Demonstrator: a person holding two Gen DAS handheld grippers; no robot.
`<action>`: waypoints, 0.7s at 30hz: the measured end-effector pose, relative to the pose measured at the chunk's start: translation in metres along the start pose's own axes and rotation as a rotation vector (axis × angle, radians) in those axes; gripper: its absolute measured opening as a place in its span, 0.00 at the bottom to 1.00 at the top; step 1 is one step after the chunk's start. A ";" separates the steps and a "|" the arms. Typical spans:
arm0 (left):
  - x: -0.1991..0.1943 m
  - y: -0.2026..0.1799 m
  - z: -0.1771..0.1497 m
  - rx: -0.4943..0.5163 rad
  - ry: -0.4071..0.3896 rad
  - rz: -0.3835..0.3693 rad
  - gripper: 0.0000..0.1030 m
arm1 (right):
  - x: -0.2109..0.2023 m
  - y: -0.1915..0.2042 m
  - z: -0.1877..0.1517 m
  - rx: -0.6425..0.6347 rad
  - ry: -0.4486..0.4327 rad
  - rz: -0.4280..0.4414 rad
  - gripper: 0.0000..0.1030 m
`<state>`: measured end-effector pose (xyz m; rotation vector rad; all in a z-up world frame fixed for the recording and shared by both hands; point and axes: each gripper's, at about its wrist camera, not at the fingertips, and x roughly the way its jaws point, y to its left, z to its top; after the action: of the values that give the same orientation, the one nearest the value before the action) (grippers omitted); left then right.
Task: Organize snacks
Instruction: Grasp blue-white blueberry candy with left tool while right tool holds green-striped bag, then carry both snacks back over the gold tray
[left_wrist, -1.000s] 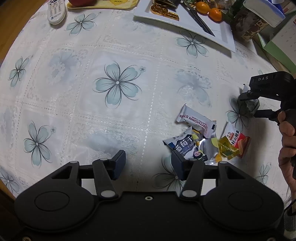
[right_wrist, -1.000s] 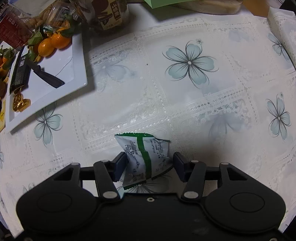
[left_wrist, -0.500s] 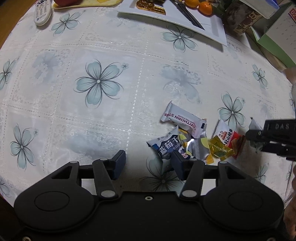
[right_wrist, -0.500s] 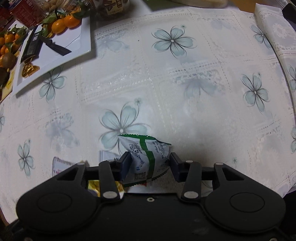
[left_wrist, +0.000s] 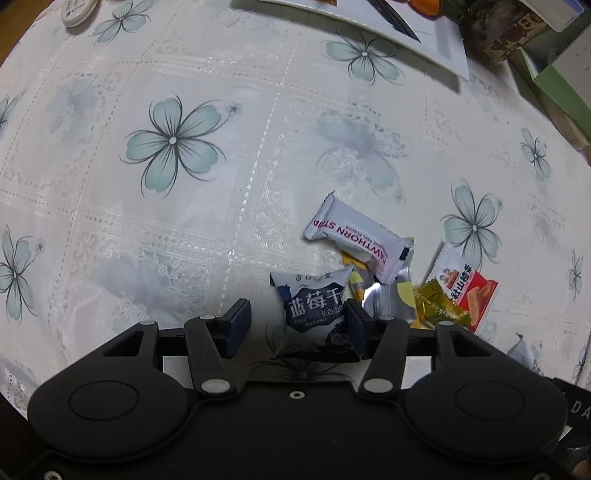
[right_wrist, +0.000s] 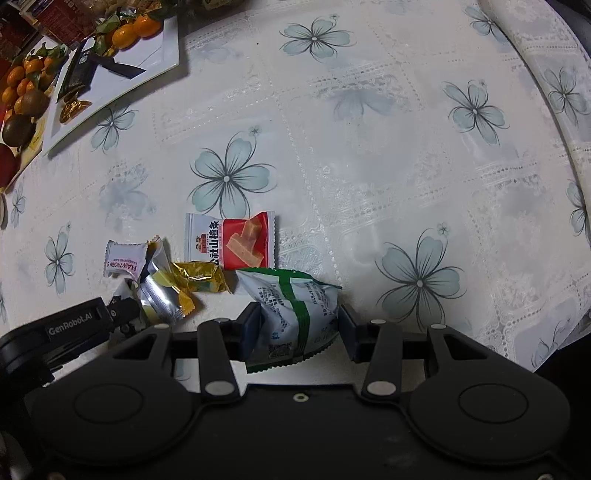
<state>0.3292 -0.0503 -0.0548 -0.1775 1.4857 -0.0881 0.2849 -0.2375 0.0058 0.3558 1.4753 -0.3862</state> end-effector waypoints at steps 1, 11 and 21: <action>-0.001 -0.001 -0.002 0.008 -0.010 0.003 0.58 | 0.000 0.002 0.001 -0.005 0.001 -0.001 0.46; -0.004 -0.005 -0.004 0.049 -0.053 0.036 0.39 | 0.002 0.018 -0.005 -0.087 0.046 0.026 0.46; -0.029 0.000 -0.018 0.083 -0.093 0.040 0.38 | 0.002 0.005 -0.002 -0.055 0.035 0.016 0.46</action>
<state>0.3087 -0.0464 -0.0276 -0.0839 1.3892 -0.1079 0.2856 -0.2322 0.0040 0.3319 1.5136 -0.3274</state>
